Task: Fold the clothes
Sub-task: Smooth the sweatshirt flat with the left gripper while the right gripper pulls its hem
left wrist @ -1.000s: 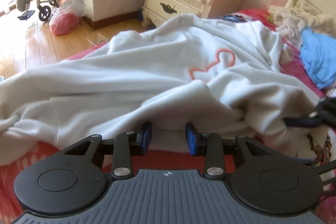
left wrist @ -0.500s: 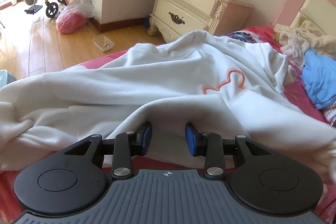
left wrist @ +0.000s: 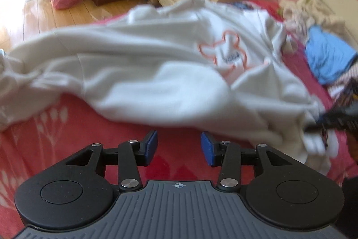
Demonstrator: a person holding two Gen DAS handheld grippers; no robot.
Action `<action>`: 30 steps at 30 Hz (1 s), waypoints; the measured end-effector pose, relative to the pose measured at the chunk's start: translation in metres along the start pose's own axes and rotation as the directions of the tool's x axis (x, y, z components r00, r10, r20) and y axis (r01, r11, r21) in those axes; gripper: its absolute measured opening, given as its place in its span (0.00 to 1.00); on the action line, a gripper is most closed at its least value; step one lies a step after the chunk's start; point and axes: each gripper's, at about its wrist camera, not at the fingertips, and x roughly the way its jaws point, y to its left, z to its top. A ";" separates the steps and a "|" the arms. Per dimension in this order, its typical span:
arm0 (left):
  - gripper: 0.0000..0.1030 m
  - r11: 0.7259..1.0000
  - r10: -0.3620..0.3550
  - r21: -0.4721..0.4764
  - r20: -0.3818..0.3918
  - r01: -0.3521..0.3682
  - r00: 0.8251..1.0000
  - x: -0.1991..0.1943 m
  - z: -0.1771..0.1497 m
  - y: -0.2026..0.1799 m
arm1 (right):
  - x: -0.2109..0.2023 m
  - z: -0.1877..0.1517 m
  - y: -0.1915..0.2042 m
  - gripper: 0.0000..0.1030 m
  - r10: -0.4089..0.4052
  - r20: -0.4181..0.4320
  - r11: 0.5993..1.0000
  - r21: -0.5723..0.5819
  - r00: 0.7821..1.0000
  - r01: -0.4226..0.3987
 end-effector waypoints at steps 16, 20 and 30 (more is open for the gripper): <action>0.42 0.995 -0.043 -0.089 0.032 0.045 0.999 0.028 0.037 0.006 | 0.029 -0.011 0.131 0.36 -0.073 0.040 0.792 -0.605 0.997 0.082; 0.42 0.995 -0.045 -0.089 0.023 0.047 0.999 0.043 0.044 0.005 | 0.089 -0.035 0.145 0.38 -0.270 -0.008 0.656 -0.733 0.963 0.178; 0.42 0.984 -0.058 -0.168 0.040 0.064 0.998 0.042 0.051 0.015 | 0.095 -0.031 0.126 0.13 -0.245 -0.009 0.731 -0.658 0.969 0.179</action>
